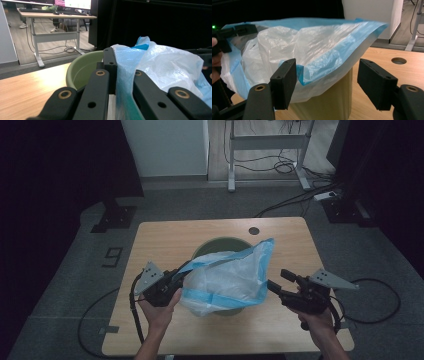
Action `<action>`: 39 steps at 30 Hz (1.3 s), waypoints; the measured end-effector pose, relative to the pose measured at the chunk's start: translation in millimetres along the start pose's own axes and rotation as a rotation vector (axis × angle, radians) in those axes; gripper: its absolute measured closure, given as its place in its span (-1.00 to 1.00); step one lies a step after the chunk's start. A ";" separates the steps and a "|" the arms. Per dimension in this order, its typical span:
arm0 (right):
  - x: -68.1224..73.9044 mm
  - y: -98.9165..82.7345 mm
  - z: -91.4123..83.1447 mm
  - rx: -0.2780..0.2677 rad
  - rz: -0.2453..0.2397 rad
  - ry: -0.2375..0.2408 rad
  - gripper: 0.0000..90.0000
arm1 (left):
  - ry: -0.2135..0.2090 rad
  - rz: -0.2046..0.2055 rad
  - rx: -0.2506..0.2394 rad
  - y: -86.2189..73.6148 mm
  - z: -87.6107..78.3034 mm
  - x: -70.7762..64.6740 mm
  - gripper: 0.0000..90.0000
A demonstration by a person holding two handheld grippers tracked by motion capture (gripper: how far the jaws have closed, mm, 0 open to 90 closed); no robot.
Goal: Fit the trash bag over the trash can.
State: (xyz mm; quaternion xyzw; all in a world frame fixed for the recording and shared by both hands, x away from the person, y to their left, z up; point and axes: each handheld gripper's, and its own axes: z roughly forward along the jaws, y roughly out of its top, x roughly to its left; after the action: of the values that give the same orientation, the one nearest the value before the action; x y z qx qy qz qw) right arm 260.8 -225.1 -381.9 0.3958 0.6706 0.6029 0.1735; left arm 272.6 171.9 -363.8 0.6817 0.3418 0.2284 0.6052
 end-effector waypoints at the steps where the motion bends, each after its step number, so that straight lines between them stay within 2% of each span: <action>1: -0.4 1.4 -0.4 -0.003 -0.002 0.000 -0.31 | 0.001 -0.001 -0.002 -0.6 -0.4 -0.6 1.00; 6: -1.6 9.9 -8.1 -0.020 -0.021 -0.024 -0.29 | 0.003 -0.003 -0.006 -1.3 -2.4 -0.7 1.00; 12: -4.8 10.3 -17.9 -0.027 -0.025 -0.034 -0.28 | 0.004 -0.001 -0.003 -1.5 -0.7 -1.5 1.00; 17: 1.6 12.7 -23.0 -0.023 -0.070 -0.031 -0.26 | 0.016 -0.010 0.001 -4.6 -1.1 0.2 1.00; 20: 3.6 5.9 -25.2 0.010 -0.101 -0.036 -0.26 | 0.018 -0.017 -0.003 -5.7 -2.7 2.4 1.00; 23: 1.5 2.0 -26.7 0.013 -0.092 -0.037 -0.26 | 0.013 -0.021 -0.005 -5.7 -3.1 2.6 1.00; 26: 2.7 6.3 -25.8 0.006 -0.094 -0.028 -0.26 | 0.008 -0.016 -0.005 -5.1 -2.5 0.4 0.99; 30: 11.5 18.4 -20.2 0.001 -0.114 -0.003 -0.26 | 0.000 -0.013 -0.004 -4.1 -0.6 -2.2 0.99; 34: 20.3 29.9 -5.4 0.017 -0.133 0.021 -0.27 | -0.002 -0.009 -0.005 -3.2 0.7 -4.1 0.99; 39: 19.9 37.0 26.1 0.065 -0.126 0.022 -0.27 | -0.001 -0.008 -0.007 -2.0 1.1 -4.3 0.99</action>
State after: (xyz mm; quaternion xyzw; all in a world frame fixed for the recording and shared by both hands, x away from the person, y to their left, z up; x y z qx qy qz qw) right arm 278.7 -194.4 -347.6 0.3516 0.7153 0.5730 0.1908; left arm 270.1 168.1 -365.5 0.6782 0.3434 0.2266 0.6089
